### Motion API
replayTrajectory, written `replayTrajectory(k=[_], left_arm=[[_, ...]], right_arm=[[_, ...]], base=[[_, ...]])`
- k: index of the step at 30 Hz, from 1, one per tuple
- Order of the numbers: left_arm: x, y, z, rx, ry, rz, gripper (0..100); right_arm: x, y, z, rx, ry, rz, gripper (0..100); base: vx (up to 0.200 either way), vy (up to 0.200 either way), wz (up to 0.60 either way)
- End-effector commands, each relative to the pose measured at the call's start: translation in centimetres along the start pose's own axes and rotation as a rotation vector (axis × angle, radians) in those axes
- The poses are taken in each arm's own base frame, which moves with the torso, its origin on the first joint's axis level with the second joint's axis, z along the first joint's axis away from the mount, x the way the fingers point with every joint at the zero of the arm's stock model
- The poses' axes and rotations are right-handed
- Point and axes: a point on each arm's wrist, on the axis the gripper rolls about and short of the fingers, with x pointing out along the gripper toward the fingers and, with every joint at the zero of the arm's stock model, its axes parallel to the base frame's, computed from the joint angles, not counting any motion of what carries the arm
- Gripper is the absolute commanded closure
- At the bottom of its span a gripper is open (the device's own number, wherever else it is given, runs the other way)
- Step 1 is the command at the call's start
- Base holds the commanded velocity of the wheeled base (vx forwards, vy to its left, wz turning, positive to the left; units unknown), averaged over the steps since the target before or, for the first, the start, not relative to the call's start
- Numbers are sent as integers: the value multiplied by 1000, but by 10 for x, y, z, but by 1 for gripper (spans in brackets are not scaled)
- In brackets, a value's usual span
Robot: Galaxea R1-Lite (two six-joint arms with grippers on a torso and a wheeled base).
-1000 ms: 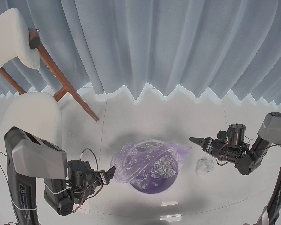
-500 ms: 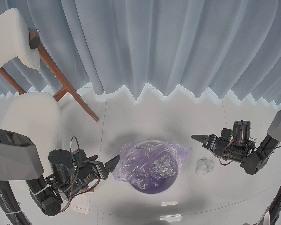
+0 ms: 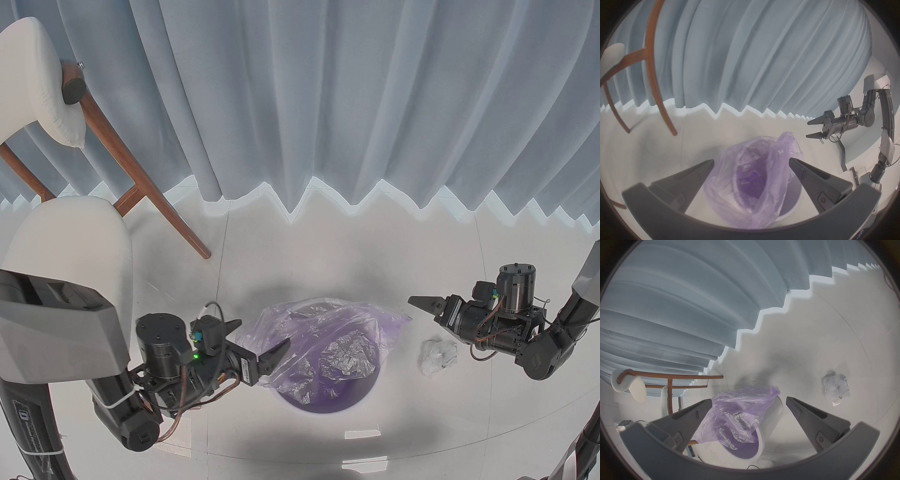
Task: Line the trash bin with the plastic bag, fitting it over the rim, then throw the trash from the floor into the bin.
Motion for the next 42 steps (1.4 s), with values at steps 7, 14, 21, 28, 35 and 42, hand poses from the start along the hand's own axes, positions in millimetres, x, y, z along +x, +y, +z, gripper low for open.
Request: replayTrajectory(k=[7, 14, 21, 28, 35, 42], left_arm=[[22, -27, -48, 60, 144, -89, 0], [15, -31, -63, 98, 212, -111, 100], [-25, -46, -53, 160, 247, -169, 100], [-41, -55, -63, 193, 316, -209, 100], [-36, -58, -63, 199, 302, -218, 100], [-36, -61, -64, 203, 303, -226, 100]], right_arm=[[-6, -7, -14, 9, 38, -34, 0], [-11, -4, -13, 8, 31, -25, 0], [-23, 1, -18, 8, 43, -23, 0], [-6, 39, -25, 169, 121, 52, 0], [13, 86, -32, 139, 286, 40, 0], [41, 108, -18, 126, 300, 49, 0]], base=[[0, 0, 0], [0, 0, 0], [0, 0, 0], [0, 0, 0], [0, 0, 0], [0, 0, 0]])
